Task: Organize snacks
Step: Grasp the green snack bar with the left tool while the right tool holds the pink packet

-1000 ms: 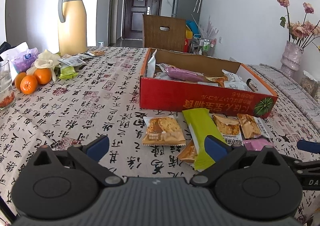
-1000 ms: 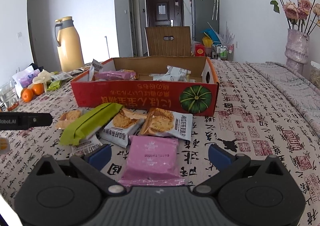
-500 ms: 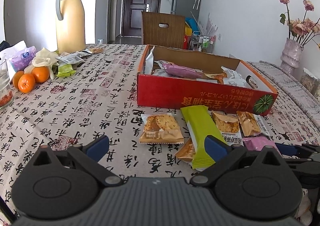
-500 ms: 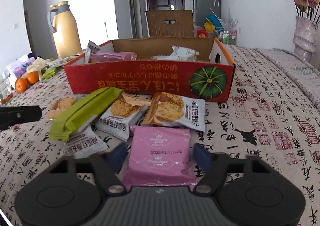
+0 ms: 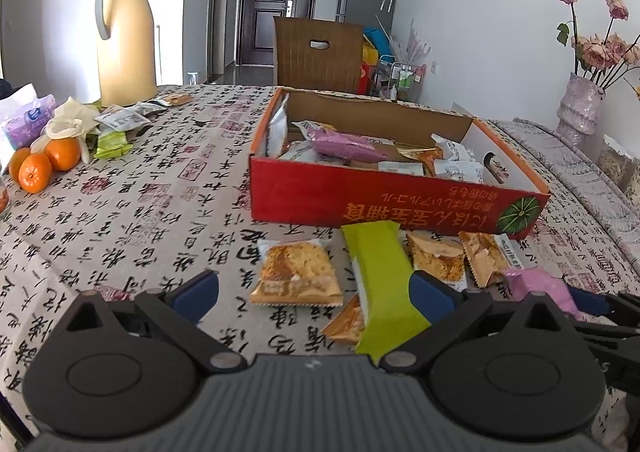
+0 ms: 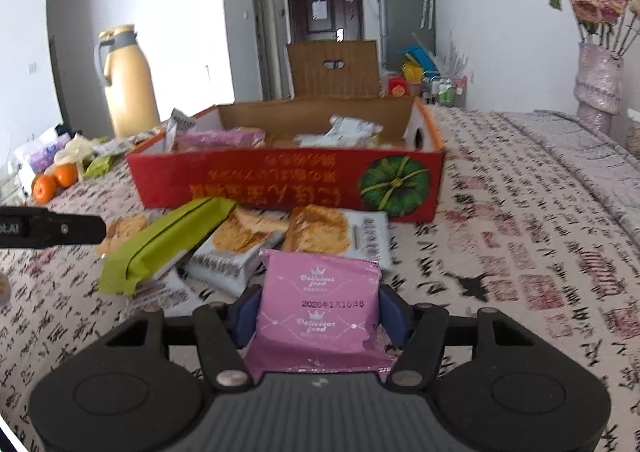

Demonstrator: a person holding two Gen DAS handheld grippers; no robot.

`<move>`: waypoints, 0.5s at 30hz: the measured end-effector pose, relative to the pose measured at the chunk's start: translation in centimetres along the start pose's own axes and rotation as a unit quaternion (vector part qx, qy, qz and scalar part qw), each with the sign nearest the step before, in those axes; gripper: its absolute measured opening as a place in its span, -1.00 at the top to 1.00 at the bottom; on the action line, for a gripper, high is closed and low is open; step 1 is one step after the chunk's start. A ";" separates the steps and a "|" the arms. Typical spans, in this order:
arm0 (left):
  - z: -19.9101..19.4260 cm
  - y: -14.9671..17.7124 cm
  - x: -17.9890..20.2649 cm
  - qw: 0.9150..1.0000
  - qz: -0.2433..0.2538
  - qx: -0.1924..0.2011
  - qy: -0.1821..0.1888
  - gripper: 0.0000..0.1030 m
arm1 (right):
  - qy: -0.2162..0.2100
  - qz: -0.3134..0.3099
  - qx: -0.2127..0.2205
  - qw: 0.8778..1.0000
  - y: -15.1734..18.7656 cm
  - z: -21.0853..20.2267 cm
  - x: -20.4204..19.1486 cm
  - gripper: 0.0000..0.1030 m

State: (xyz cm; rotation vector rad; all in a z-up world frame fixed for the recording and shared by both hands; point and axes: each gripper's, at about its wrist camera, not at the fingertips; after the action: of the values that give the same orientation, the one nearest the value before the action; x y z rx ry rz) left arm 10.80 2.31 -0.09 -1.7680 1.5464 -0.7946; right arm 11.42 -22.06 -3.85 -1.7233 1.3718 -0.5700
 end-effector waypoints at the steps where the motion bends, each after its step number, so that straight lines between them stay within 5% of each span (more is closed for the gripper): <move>1: 0.1 -0.2 0.2 1.000 0.002 0.000 0.000 -1.00 | 0.003 0.002 0.006 1.000 -0.2 -0.2 0.3 -0.18; 15: 3.9 -1.6 4.9 0.999 0.030 -0.034 -0.020 -0.86 | 0.034 0.016 0.053 0.998 -2.6 0.2 4.4 -0.18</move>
State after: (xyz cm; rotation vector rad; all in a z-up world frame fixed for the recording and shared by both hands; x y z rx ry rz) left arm 15.43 -2.08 -1.06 -1.7659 1.6087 -0.6801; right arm 14.36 -26.04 -2.46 -1.6079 1.3896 -0.6768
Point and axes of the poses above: each gripper's, at about its wrist camera, not at the fingertips, and z roughly the way its jaws point, x to its right, y to its underside, and after that the axes turned 6 degrees about -y, right-handed
